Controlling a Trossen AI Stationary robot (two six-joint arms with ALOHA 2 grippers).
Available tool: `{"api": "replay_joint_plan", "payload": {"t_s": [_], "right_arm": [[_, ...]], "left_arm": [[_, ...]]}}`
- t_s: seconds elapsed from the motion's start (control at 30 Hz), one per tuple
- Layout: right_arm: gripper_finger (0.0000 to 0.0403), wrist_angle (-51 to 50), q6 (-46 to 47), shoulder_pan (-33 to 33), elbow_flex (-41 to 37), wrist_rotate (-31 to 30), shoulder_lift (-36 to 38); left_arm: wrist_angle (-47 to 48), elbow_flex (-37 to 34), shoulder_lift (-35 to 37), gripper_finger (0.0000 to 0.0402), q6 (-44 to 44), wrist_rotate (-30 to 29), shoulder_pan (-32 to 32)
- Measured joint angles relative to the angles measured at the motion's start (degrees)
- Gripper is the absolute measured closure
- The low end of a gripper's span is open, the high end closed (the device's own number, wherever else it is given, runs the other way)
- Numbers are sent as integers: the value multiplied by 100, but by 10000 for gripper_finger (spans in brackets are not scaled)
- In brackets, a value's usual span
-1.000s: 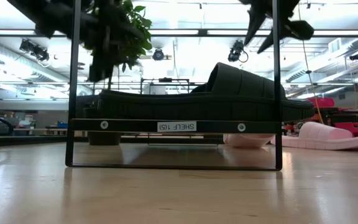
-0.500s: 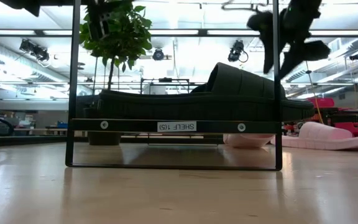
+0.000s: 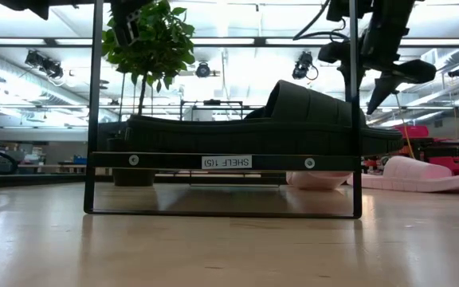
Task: Pick and place slides into the shelf
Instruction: Put the right pink slipper on the shelf
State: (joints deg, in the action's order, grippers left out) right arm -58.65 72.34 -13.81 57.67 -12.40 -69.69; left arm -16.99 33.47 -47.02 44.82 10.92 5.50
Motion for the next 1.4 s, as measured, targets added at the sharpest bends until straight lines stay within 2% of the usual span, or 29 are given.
{"api": "replay_joint_plan", "payload": {"t_s": [0.1,0.27,0.53,0.73,0.97,1.4], "right_arm": [[206,-15,4,-97,0,-32,0],[206,-4,-327,-516,0,-115,0],[206,-2,-2550,-1306,0,617,0],[206,-106,-3464,-1855,0,750,0],[206,-207,-5283,-1982,2,1430,0],[206,-258,-5705,-1983,2,1378,0]], "left_arm": [[11,0,1,212,-25,233,165],[3,0,-1,219,-55,280,453],[2,0,-23,218,-53,267,1003],[5,0,-23,220,102,30,1288],[0,0,-23,224,276,-335,1361],[-2,0,-23,225,408,-664,1361]]}}
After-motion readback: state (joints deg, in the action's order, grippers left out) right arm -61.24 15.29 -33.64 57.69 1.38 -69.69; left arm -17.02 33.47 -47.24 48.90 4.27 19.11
